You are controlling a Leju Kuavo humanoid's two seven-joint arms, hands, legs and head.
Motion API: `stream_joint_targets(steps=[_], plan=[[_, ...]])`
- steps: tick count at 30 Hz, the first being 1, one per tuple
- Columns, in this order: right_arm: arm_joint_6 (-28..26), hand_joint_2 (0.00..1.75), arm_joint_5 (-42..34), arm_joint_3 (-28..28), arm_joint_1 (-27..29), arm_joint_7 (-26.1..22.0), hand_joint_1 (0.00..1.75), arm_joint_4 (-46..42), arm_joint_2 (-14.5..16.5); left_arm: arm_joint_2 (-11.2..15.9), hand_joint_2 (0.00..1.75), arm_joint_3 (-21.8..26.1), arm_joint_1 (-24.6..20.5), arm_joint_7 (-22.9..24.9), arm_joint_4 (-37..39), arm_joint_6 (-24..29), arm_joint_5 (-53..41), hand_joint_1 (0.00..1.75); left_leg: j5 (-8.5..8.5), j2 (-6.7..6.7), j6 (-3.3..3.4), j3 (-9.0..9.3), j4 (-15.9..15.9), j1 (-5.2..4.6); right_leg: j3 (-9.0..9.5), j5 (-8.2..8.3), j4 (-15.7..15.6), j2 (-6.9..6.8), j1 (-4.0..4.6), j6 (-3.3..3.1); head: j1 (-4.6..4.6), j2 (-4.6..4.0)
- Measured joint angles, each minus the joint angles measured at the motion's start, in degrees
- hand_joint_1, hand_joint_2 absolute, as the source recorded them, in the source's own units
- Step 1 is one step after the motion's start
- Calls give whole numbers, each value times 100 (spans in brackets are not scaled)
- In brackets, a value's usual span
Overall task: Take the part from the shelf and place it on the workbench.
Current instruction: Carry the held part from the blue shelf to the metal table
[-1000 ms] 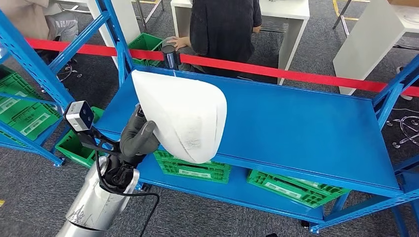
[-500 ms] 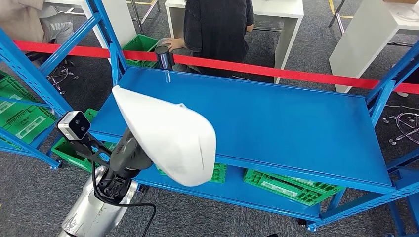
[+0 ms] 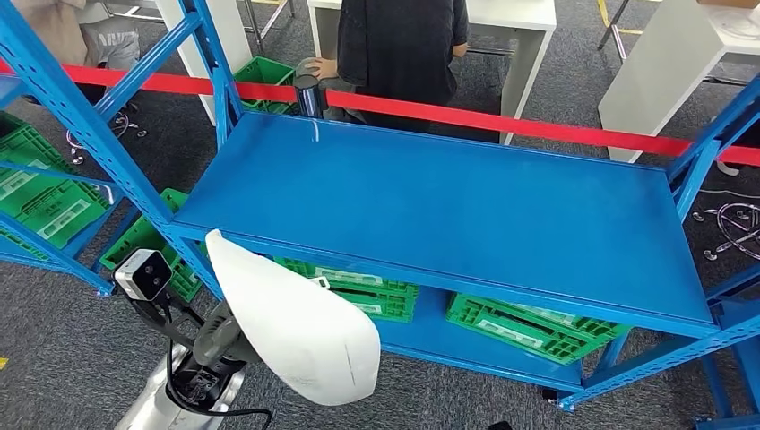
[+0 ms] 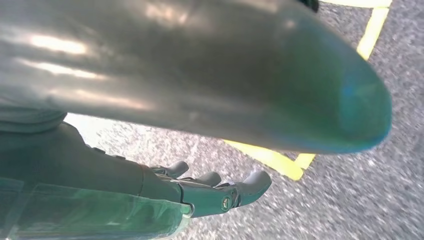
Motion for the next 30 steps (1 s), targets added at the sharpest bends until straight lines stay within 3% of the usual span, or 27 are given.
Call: stream_joint_targets(steps=[4,5,7,9,10,11,14,15,16,18,20,21,23,24,25,26,27,29,30], plan=[[-46,0,2,-2,-51,64,0,-67,56,145,175,-12,165,67,7,-41,167,175,16,-17,-131,-84,73,16,-53,134,-38,3,8,-168,-5,0],[-41,0,17,-2,-52,82,0,-77,84,205,175,-15,226,45,6,-73,134,175,-118,-25,-171,-137,192,31,-86,181,-43,-4,-6,-216,-13,0],[-1,0,62,3,-46,129,0,-85,137,312,175,-28,328,-7,-5,-100,56,175,-626,-35,-253,-338,781,67,-181,277,-44,-18,-13,-274,-31,0],[60,0,102,19,-21,162,0,-86,191,394,175,-44,398,-38,-31,-80,25,175,-1080,-35,-304,-511,1514,97,-307,370,-39,-29,3,-286,-36,0],[87,0,114,31,-7,172,0,-86,216,429,175,-51,423,-47,-51,-59,11,175,-1164,-35,-309,-476,1662,105,-368,417,-38,-32,12,-281,-37,0],[110,0,124,42,5,175,0,-86,238,457,175,-59,439,-57,-75,-38,-4,175,-1149,-36,-300,-323,1576,108,-426,465,-38,-33,19,-276,-36,0],[135,0,111,55,15,179,0,-87,293,497,175,-84,428,-87,-166,14,-22,175,-874,-41,-189,598,364,81,-546,608,-45,-27,33,-230,-33,0],[135,0,100,55,14,178,0,-86,306,499,175,-90,414,-92,-195,24,-21,175,-814,-45,-144,792,62,56,-565,653,-54,-26,30,-199,-32,0],[135,0,89,55,12,178,0,-86,317,502,175,-95,401,-96,-218,33,-18,175,-786,-46,-104,869,-79,27,-575,700,-65,-28,21,-159,-31,0],[135,0,78,54,17,177,0,-83,330,507,175,-105,390,-103,-245,39,-13,175,-682,-44,-25,808,-121,-22,-584,812,-123,-29,10,-72,-29,0],[127,0,68,52,21,170,0,-79,332,504,175,-119,364,-108,-256,40,-9,175,-497,-17,49,730,-224,-9,-655,756,-91,-29,20,-56,-24,0],[116,0,62,51,20,165,0,-77,326,499,175,-130,337,-113,-258,41,-5,175,-383,-7,82,660,-279,3,-738,571,72,-29,30,-91,-14,0],[81,0,54,46,-7,158,0,-74,298,482,175,-155,280,-132,-258,44,1,175,-201,-3,118,487,-311,6,-942,5,752,-30,32,-183,3,0],[63,0,54,43,-29,157,0,-74,277,473,175,-168,257,-143,-258,50,3,175,-121,2,122,382,-305,-3,-1009,-201,1145,-30,31,-184,8,0],[49,0,56,40,-56,159,0,-73,249,465,175,-180,236,-150,-258,61,0,175,-47,8,119,280,-295,-10,-1014,-281,1436,-30,30,-148,7,0],[41,0,64,39,-83,163,0,-73,221,457,175,-192,214,-156,-258,73,-4,175,24,14,113,178,-283,-15,-933,-243,1555,-30,29,-85,8,0],[37,0,75,38,-109,172,0,-73,191,451,175,-205,193,-167,-258,83,-9,175,94,18,100,75,-267,-16,-753,-132,1464,-31,27,-16,8,0],[40,0,92,36,-155,206,0,-75,135,446,175,-232,158,-206,-259,87,-17,175,214,20,60,-110,-204,-24,-110,-2,715,-32,29,44,9,0],[44,0,95,33,-171,225,0,-76,112,446,175,-243,143,-231,-260,82,-21,175,265,22,34,-182,-162,-30,206,-51,271,-28,37,15,2,0]])
